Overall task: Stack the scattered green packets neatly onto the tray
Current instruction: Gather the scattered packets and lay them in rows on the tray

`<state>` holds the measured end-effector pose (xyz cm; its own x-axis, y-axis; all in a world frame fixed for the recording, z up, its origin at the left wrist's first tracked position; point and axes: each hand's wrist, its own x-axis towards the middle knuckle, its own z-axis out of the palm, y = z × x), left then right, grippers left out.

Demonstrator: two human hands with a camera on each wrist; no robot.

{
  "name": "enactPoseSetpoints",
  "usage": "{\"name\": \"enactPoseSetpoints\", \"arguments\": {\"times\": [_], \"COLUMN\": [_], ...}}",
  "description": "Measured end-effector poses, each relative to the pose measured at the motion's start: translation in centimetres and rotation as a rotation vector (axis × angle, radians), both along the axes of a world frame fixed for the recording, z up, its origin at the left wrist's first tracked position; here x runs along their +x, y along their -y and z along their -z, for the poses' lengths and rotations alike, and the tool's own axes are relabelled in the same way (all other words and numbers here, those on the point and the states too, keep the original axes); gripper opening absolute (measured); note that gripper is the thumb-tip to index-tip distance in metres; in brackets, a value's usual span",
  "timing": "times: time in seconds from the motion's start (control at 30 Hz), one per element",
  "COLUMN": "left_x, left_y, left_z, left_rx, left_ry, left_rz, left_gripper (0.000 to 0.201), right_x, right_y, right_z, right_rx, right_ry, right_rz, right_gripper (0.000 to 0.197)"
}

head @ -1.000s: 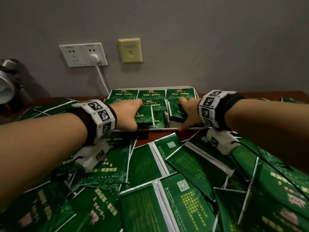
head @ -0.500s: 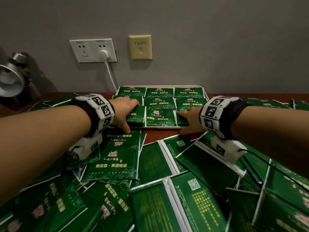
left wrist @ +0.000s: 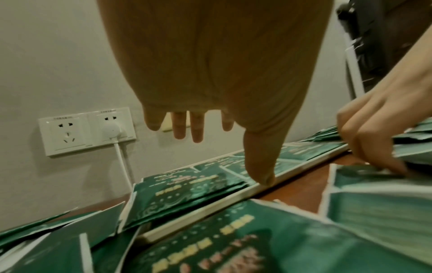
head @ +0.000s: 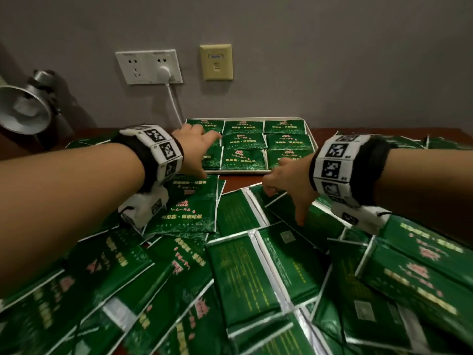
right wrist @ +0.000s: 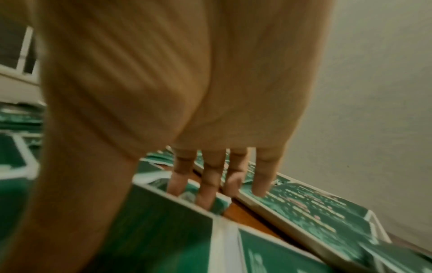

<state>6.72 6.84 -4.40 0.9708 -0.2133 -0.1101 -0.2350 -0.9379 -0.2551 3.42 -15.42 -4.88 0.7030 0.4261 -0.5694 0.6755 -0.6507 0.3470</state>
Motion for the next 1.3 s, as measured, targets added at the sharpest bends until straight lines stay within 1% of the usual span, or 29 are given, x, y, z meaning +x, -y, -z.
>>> {"name": "enactPoseSetpoints", "arguments": {"times": [0.07,0.1,0.17,0.2,0.23,0.27,0.3,0.33,0.37,0.4,0.47,0.5,0.53,0.6,0.67,0.73,0.77,0.87,0.93,0.97,1.07,1.13,1.17,1.23,1.3], "left_x": [-2.4,-3.7,-6.5,-8.0,-9.4,-10.8,-12.2,-13.6,-14.9,-16.2,-18.1,-18.6,-18.7,-18.8,-18.8,-19.0,-19.0,-18.8,-18.6,-18.4,-18.1,-17.6,-17.3,-16.5,-15.7], "left_y": [0.7,0.9,1.5,1.9,2.3,2.6,2.9,3.2,3.4,3.6,3.7,3.7,3.7,3.5,3.6,3.8,4.0,4.4,4.4,4.4,4.9,5.4,5.7,6.2,7.0], "left_z": [-0.5,-0.7,-0.9,-1.0,-1.0,-1.0,-0.9,-0.6,-0.2,0.2,1.1,1.4,1.6,1.6,1.5,1.6,1.7,1.7,1.7,1.7,1.5,1.3,1.1,0.7,0.3], "left_rx": [-0.032,-0.047,-0.074,-0.095,-0.123,-0.160,-0.205,-0.241,-0.247,-0.207,-0.057,-0.015,-0.011,-0.008,0.051,0.072,0.074,0.028,-0.088,-0.146,-0.275,-0.345,-0.353,-0.309,-0.267], "left_ry": [-0.009,-0.025,-0.068,-0.092,-0.120,-0.155,-0.202,-0.259,-0.318,-0.374,-0.449,-0.461,-0.453,-0.386,-0.279,-0.191,-0.174,-0.174,-0.143,-0.125,-0.102,-0.094,-0.089,-0.084,-0.075], "left_rz": [0.036,0.043,0.054,0.065,0.077,0.084,0.086,0.102,0.145,0.210,0.335,0.378,0.413,0.482,0.564,0.634,0.649,0.580,0.520,0.503,0.477,0.450,0.434,0.399,0.375], "left_gripper": [0.091,0.085,0.072,0.063,0.054,0.047,0.045,0.048,0.056,0.068,0.089,0.094,0.094,0.085,0.072,0.056,0.048,0.034,0.027,0.024,0.013,0.006,0.007,0.014,0.020], "right_x": [-0.9,-1.3,-1.8,-2.1,-2.3,-2.5,-2.7,-2.9,-3.1,-3.3,-3.8,-4.1,-4.5,-5.4,-6.2,-6.9,-7.1,-7.2,-6.8,-6.6,-6.2,-6.0,-6.0,-6.0,-5.8], "right_y": [0.2,0.2,0.2,0.1,-0.1,-0.2,-0.5,-0.6,-0.7,-0.7,-0.3,0.0,0.4,1.1,1.6,1.8,1.8,1.4,0.7,0.4,0.0,0.2,0.4,1.1,2.1], "right_z": [0.2,0.2,-0.2,-0.5,-1.0,-1.8,-2.6,-3.5,-4.3,-5.0,-5.4,-5.2,-4.7,-3.5,-2.3,-1.6,-1.4,-0.9,-0.1,0.5,2.0,2.2,2.2,2.1,1.3], "right_rx": [-0.006,0.036,0.216,0.326,0.439,0.548,0.643,0.716,0.763,0.805,0.889,0.908,0.900,0.824,0.639,0.431,0.383,0.394,0.373,0.363,0.394,0.432,0.460,0.520,0.560], "right_ry": [-0.001,-0.008,-0.005,0.007,0.029,0.064,0.108,0.155,0.200,0.232,0.244,0.247,0.260,0.249,0.134,0.018,-0.007,-0.011,-0.028,-0.020,0.075,0.079,0.069,0.092,0.132], "right_rz": [-0.031,-0.043,-0.034,0.001,0.040,0.075,0.104,0.135,0.166,0.196,0.277,0.304,0.305,0.289,0.261,0.246,0.246,0.235,0.213,0.182,0.077,0.062,0.055,0.058,0.137], "right_gripper": [0.079,0.067,0.035,0.023,0.018,0.017,0.017,0.018,0.019,0.020,0.020,0.019,0.018,0.016,0.019,0.022,0.028,0.056,0.068,0.071,0.077,0.079,0.074,0.065,0.065]}}
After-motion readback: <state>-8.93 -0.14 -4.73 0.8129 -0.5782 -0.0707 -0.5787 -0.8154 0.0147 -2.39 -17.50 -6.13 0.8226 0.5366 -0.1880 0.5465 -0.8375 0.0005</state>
